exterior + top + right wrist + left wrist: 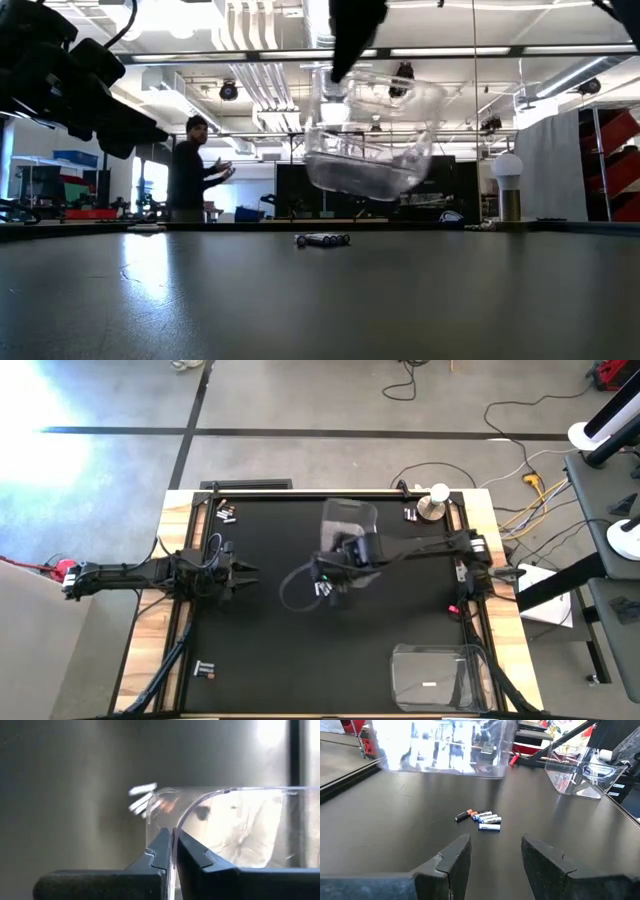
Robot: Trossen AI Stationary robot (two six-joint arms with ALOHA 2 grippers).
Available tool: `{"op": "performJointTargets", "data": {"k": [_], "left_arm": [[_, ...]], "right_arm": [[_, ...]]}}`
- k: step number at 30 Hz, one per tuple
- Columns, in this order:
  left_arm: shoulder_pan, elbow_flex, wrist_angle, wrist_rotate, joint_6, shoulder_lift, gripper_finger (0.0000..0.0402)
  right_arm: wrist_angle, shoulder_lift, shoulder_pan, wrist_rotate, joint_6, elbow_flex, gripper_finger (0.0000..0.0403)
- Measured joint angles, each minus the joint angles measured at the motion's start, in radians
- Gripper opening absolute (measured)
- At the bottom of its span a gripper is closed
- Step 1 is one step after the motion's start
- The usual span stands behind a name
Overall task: Sort batteries
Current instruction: Move the top transparent bin to the top left
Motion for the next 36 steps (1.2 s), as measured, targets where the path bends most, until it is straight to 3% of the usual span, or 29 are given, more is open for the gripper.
{"op": "performJointTargets", "data": {"k": [8, 14, 36], "left_arm": [[0.000, 0.000, 0.001, 0.000, 0.000, 0.000, 0.0155], [0.000, 0.000, 0.004, 0.000, 0.000, 0.003, 0.0155], [0.000, 0.000, 0.001, -0.001, 0.000, 0.020, 0.0155]], "right_arm": [[0.061, 0.210, -0.101, 0.005, -0.149, 0.259, 0.0013], [0.223, 0.246, -0.141, -0.030, -0.180, 0.213, 0.0012], [0.446, 0.357, -0.172, -0.053, -0.203, 0.190, 0.0012]]}}
